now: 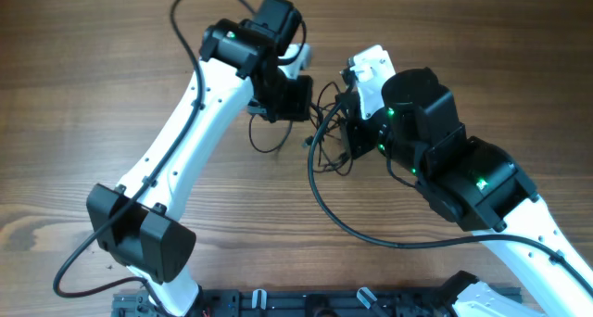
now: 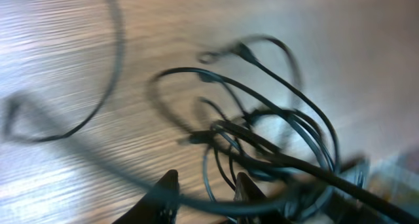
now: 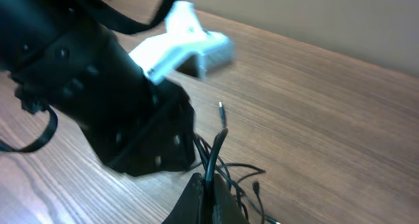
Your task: Untangle cables
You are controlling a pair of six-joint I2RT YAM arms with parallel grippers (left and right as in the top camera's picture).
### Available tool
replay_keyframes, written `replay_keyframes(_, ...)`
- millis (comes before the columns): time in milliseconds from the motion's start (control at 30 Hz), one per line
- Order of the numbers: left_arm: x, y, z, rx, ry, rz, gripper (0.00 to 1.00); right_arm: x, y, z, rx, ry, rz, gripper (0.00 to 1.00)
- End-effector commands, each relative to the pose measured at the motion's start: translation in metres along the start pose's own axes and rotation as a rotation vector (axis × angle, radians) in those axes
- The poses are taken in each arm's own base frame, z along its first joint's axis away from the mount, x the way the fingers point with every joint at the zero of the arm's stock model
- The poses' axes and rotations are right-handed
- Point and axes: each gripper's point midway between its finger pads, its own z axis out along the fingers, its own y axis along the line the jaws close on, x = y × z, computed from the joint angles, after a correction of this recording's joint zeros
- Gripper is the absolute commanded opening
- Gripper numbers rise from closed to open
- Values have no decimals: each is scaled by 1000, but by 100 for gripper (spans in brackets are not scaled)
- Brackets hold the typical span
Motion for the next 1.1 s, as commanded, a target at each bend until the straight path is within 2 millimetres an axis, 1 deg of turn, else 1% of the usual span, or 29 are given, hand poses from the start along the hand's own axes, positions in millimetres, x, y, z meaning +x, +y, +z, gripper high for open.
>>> replay_keyframes(0,-17,28,-18,-82,-114,-261,36,-7,-10,-6,54,-29,-13,4)
replay_keyframes(33,-17,26,-20,-76,-124,-275,44,-7,-10,-6,54,-29,-13,4)
replay_keyframes(100,-18,25,-20,-69,-129,-284,55,-7,-11,-6,62,-30,-9,4)
replay_keyframes(133,-19,24,-20,-67,-134,-299,57,-7,-12,-7,65,-30,-5,4)
replay_keyframes(167,-22,23,-21,-61,-143,-312,57,-7,-12,-6,65,-29,8,4)
replay_keyframes(200,-26,22,-21,-51,-160,-326,58,-7,-12,-6,64,-28,14,4)
replay_keyframes(233,-34,16,-20,-28,-191,-366,61,-5,-12,-5,65,-21,17,4)
replay_keyframes(300,-44,12,-21,3,-229,-433,61,-2,-12,-1,67,-4,20,4)
replay_keyframes(400,-58,4,-25,70,-274,-581,59,9,-13,14,75,49,33,4)
replay_keyframes(433,-63,-5,-26,123,-275,-576,57,13,-14,20,78,69,32,4)
replay_keyframes(500,-66,-16,-28,178,-266,-560,56,18,-14,26,81,91,30,4)
replay_keyframes(600,-67,-17,-29,185,-271,-556,58,29,-15,42,88,143,27,4)
replay_keyframes(667,-68,-12,-28,163,-284,-559,60,32,-15,46,91,157,31,4)
replay_keyframes(733,-66,-9,-24,123,-289,-558,62,29,-15,45,90,143,29,4)
replay_keyframes(800,-63,-7,-23,107,-282,-557,62,25,-19,43,114,127,22,4)
replay_keyframes(867,-63,-6,-23,104,-280,-561,62,21,-24,36,142,104,21,4)
replay_keyframes(967,-62,-4,-23,101,-277,-562,63,8,-26,19,149,47,17,4)
replay_keyframes(1000,-62,-4,-23,101,-277,-562,63,5,-32,13,184,30,15,4)
replay_keyframes(1067,-62,-4,-23,100,-276,-562,63,3,-34,9,199,19,16,4)
